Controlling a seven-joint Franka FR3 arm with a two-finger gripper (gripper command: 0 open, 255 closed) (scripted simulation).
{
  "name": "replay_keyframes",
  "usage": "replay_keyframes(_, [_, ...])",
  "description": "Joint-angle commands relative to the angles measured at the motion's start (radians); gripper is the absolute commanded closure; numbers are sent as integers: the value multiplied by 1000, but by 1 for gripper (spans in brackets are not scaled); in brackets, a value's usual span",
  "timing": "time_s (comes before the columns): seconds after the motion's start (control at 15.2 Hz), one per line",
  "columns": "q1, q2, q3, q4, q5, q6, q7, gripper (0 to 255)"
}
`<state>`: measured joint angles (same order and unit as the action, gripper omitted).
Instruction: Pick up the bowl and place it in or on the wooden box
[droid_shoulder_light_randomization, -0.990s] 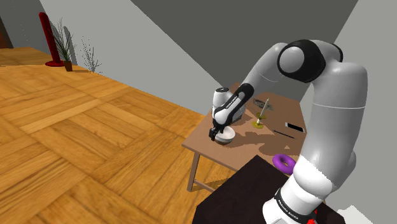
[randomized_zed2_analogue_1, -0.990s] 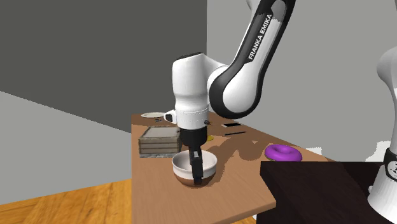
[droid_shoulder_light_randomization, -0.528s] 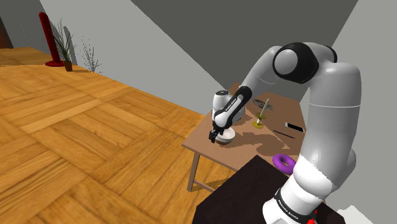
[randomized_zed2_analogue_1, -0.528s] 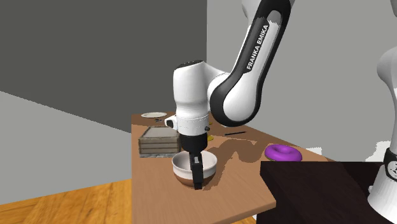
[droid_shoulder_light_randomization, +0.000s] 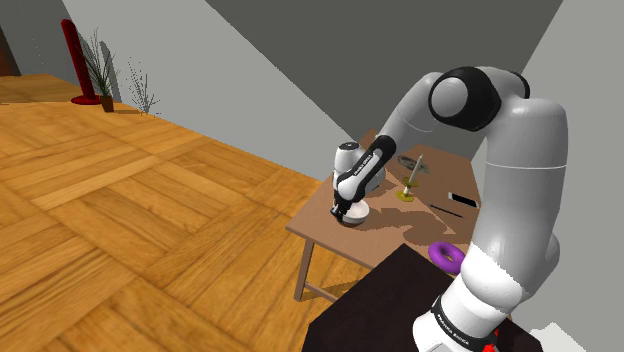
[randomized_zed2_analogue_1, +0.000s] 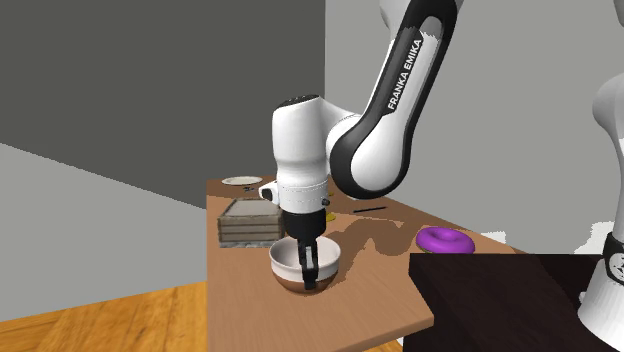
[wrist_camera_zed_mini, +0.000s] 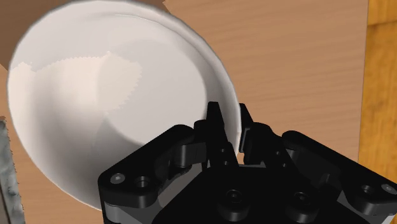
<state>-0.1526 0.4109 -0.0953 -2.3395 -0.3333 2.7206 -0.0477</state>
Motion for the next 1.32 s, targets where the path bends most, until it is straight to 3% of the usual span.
replay_keyframes(0.0, [0, 0, 0, 0, 0, 0, 0, 255])
replay_keyframes(0.26, [0, 0, 0, 0, 0, 0, 0, 255])
replay_keyframes(1.25, [-13, -199, 26, -22, 50, -174, -63, 255])
